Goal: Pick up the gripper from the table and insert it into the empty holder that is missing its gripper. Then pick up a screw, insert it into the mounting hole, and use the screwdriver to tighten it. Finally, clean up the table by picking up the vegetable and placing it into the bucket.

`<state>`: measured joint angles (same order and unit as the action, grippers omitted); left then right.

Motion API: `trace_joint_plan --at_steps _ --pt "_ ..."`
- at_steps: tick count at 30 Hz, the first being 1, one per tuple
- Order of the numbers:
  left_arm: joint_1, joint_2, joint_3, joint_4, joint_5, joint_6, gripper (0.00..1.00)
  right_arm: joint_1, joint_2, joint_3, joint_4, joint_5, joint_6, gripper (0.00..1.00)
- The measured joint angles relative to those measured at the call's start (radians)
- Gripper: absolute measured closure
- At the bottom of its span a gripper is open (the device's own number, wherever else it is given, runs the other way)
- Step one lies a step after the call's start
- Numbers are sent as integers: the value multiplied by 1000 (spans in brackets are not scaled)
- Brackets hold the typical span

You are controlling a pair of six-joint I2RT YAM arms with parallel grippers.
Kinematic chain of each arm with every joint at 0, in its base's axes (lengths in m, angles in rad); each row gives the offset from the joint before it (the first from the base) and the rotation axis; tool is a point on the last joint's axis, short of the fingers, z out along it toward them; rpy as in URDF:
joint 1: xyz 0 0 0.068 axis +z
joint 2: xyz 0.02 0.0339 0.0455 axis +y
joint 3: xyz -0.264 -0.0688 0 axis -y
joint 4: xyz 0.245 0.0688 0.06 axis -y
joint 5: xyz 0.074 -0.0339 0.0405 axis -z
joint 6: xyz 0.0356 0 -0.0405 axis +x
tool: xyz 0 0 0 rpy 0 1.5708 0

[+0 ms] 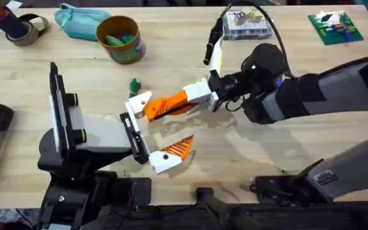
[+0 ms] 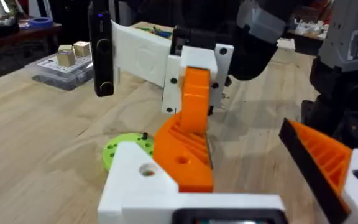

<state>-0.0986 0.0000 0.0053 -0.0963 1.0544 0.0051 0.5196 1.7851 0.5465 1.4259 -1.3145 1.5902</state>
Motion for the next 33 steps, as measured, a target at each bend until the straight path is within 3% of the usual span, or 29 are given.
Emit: trace_joint_plan --at_steps 33 --pt "0 0 0 -1 -3 -12 13 53 35 6 15 111 -5 980"
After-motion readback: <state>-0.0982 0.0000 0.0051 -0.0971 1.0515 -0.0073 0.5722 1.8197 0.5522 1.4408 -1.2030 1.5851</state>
